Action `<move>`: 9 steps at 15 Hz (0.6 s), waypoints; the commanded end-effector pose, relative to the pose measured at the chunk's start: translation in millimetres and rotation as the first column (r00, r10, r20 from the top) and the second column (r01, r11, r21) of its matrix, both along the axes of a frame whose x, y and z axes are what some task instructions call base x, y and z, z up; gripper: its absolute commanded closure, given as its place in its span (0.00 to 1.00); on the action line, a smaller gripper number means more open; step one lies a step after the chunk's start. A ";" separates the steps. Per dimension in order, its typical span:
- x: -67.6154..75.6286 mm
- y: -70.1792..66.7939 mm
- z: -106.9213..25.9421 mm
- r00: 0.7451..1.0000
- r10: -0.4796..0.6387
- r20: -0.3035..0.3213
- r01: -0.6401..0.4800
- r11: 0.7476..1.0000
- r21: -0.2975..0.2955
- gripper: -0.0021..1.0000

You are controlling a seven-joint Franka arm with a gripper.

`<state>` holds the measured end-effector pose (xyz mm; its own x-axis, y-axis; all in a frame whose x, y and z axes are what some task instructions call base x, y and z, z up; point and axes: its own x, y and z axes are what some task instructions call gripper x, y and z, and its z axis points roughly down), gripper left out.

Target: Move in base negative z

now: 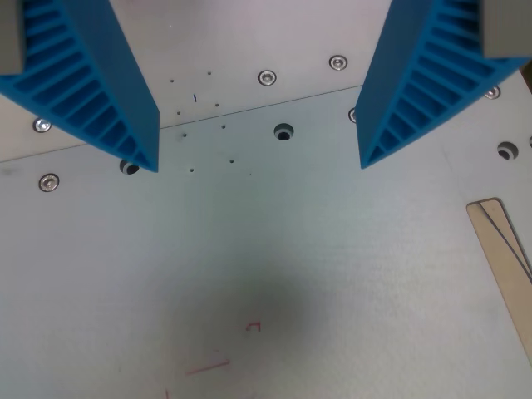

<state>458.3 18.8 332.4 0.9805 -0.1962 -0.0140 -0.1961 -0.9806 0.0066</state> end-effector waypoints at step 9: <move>1.8 0.0 -42.5 1.000 0.000 0.005 0.000 1.000 0.000 0.00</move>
